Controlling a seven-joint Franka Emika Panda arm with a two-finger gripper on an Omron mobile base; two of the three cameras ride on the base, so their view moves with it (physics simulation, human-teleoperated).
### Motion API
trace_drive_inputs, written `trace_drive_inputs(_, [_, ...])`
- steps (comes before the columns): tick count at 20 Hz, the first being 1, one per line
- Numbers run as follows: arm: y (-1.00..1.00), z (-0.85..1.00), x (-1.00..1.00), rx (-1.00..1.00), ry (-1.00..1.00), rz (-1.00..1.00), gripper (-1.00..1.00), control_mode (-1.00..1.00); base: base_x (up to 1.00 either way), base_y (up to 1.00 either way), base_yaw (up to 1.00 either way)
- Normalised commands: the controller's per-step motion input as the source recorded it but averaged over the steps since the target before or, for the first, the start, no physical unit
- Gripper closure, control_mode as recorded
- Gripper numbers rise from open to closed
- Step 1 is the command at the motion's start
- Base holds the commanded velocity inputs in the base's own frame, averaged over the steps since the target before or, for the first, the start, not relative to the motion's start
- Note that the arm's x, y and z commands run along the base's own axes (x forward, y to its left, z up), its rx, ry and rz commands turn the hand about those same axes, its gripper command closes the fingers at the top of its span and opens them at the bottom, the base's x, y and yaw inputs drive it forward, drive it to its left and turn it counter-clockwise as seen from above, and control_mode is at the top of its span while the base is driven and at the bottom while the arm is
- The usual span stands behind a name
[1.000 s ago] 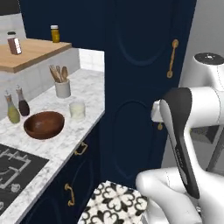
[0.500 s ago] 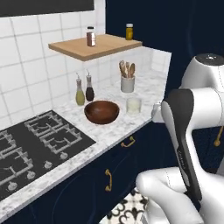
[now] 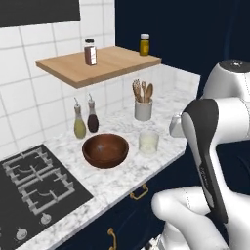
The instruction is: Grab a lemon wedge from the fridge and one ice cube from the ice bowl, and put them in the glass of lemonade.
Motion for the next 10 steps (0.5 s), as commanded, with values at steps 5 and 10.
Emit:
trace_drive_inputs(5, [0.00, 0.00, 0.00, 0.00, 0.00, 0.00, 1.00, 1.00, 0.89, 0.00, -0.10])
trace_drive_inputs(10, [0.00, 0.00, 0.00, 0.00, 0.00, 0.00, 1.00, 1.00, 0.38, 0.04, -0.04])
